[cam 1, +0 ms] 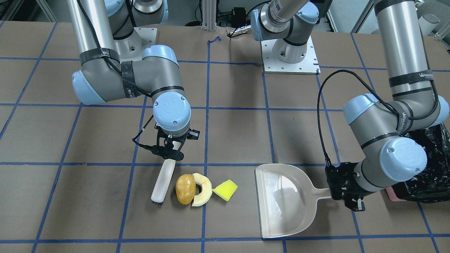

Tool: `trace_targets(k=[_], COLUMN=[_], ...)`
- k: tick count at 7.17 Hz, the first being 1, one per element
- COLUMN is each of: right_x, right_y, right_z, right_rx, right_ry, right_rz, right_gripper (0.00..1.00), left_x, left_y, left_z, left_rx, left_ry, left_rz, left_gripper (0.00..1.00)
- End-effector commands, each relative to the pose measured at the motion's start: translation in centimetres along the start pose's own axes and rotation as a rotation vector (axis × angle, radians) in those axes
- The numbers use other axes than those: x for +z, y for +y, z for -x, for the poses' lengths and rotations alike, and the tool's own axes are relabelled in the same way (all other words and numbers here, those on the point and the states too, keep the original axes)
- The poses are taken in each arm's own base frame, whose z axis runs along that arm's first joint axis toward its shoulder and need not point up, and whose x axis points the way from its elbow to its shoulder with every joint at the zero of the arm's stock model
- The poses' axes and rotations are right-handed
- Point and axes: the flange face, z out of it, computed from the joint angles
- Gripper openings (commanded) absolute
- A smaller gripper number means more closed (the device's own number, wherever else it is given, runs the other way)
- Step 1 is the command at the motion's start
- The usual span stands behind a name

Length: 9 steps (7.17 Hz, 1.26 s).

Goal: Sweep and dump trash into bin
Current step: 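Sweep the sponge, peel and potato with the brush into the dustpan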

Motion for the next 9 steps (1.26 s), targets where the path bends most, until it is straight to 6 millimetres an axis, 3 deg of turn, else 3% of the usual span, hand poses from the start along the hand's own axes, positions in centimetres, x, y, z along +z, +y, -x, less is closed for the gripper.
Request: trace_targets(k=[1, 3, 6, 8, 9], right_x=[0.8, 0.4, -0.2, -0.7, -1.2], right_y=[-0.4, -0.4, -0.5, -0.7, -0.5], right_z=[2.8, 4.7, 6.0, 10.0, 10.8], right_rx=[0.03, 0.044, 0.08, 0.097, 0.088], right_ry=[-0.02, -0.042, -0.095, -0.14, -0.145], right_rz=[-0.019, -0.018, -0.002, -0.009, -0.019], right_gripper=[0.16, 0.16, 0.16, 0.16, 0.16], left_x=[0.0, 0.0, 0.0, -0.1, -0.1], left_y=[0.0, -0.1, -0.1, -0.1, -0.1], left_z=[0.0, 0.0, 0.0, 0.0, 0.0], left_rx=[0.0, 0.001, 0.001, 0.0, 0.0], left_ry=[0.0, 0.0, 0.0, -0.002, -0.002], left_rz=[-0.001, -0.001, -0.001, 0.0, 0.0], left_gripper=[0.39, 0.39, 0.39, 0.39, 0.39])
